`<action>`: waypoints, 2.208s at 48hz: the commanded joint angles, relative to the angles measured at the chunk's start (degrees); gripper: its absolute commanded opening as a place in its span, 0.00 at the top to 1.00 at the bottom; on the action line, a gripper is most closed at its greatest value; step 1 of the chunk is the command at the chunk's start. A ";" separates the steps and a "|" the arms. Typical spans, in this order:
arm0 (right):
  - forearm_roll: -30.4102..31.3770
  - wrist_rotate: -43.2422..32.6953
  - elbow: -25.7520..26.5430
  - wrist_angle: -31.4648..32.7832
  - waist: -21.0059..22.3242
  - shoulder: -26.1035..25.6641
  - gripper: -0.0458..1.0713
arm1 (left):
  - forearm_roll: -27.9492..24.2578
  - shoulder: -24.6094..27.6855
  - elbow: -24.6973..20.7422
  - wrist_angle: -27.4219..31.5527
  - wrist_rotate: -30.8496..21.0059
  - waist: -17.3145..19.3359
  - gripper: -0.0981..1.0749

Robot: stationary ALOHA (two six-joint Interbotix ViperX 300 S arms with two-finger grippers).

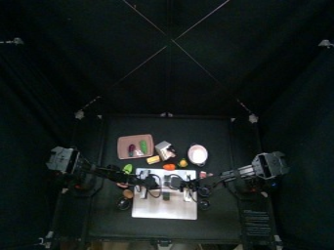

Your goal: Cut third and fourth piece of sushi

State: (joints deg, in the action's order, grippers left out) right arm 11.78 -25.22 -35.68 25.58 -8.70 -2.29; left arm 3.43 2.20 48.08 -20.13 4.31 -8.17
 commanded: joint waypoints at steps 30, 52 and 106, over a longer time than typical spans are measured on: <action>-0.53 0.00 -2.72 -9.49 -2.11 -5.63 0.68 | -0.26 -2.64 1.32 -7.65 -0.53 -3.69 0.62; -1.58 0.00 -3.16 -10.37 -2.90 -3.96 0.68 | 1.58 -0.18 0.79 -7.91 -0.62 -4.66 0.62; -4.13 -0.09 -2.90 -12.83 -2.64 4.92 0.68 | 5.45 8.61 -0.09 -8.61 -0.44 -4.39 0.62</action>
State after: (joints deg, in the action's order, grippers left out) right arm 7.82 -25.31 -39.64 13.71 -11.69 3.08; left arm 8.61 10.11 49.75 -28.30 3.78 -12.66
